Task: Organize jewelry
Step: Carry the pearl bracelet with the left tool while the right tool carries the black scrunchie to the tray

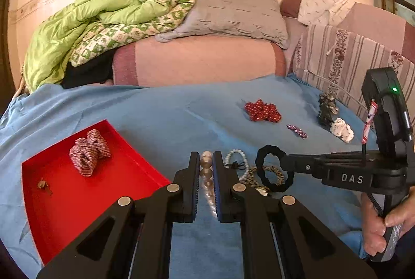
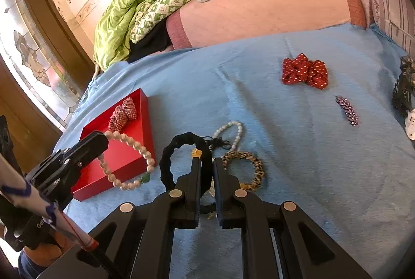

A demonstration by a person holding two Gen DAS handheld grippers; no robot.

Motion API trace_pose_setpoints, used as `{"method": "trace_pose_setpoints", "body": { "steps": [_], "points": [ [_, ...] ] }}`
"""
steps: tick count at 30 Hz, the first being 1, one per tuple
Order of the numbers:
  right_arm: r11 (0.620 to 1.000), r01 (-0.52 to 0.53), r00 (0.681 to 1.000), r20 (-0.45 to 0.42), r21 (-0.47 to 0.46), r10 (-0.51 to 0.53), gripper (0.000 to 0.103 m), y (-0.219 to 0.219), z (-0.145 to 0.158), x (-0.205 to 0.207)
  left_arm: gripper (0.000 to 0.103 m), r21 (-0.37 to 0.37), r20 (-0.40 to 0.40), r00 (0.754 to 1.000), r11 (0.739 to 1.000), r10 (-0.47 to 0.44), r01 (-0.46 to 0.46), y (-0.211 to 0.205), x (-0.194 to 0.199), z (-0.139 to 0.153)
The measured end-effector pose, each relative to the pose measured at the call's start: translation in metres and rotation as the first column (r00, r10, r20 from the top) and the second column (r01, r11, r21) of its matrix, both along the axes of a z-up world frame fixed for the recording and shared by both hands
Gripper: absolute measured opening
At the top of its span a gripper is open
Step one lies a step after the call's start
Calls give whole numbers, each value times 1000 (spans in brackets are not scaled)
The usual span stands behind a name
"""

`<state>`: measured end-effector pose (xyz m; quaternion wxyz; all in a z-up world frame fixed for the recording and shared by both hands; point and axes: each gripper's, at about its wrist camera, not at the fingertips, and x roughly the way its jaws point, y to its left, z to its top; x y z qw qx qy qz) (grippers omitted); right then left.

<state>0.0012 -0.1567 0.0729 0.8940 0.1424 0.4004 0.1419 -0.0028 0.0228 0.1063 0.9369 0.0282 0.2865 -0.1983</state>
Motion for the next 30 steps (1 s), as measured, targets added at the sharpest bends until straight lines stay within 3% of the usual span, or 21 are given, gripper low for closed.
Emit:
{"method": "trace_pose_setpoints", "body": {
  "steps": [17,30],
  "points": [
    [998,-56,998,-2,1,56,10,48,-4,16,9,-26,-24,991,991,131,-132,63,18,3],
    [996,-88,996,2,-13,88,10,70,-9,19,9,-46,-87,961,963,262,-266,130,32,-6]
  ]
}}
